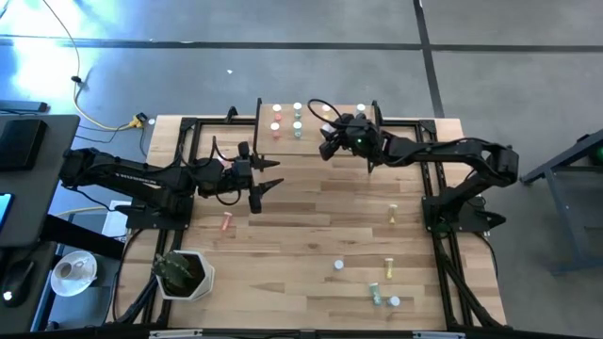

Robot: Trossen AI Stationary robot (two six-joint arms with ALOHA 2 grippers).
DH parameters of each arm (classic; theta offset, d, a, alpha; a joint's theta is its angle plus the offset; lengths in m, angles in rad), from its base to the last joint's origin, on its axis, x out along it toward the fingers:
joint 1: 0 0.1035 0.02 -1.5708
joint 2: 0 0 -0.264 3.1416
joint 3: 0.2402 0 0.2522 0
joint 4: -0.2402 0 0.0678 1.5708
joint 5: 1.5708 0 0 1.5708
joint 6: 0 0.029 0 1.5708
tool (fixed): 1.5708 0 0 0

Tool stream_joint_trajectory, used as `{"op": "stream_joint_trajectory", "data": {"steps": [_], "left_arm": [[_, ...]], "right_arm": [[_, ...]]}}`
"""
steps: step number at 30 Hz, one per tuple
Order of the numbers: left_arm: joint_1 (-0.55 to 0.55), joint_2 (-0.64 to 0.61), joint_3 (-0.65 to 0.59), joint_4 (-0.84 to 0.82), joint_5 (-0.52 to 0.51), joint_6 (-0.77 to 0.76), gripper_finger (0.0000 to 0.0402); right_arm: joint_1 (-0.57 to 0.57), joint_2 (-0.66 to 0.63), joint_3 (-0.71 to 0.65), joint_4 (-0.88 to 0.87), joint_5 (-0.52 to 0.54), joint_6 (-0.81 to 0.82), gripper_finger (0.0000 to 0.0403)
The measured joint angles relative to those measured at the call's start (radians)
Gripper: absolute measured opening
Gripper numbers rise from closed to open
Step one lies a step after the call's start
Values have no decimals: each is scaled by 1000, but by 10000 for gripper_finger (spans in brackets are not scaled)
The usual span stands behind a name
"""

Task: Pick and place medicine bottles onto shelf by color
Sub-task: Put the yellow medicine bottle on the shelf

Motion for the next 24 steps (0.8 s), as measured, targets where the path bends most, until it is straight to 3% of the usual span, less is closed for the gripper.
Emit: {"op": "stream_joint_trajectory", "data": {"steps": [11,17,24], "left_arm": [[0,0,0,5,0,0,216],[0,0,0,-2,0,7,216],[0,0,0,-3,0,7,216]], "right_arm": [[0,-75,0,1,-3,-28,172],[6,-146,0,-40,-101,-44,172],[72,-230,0,-138,-111,-118,172]]}}
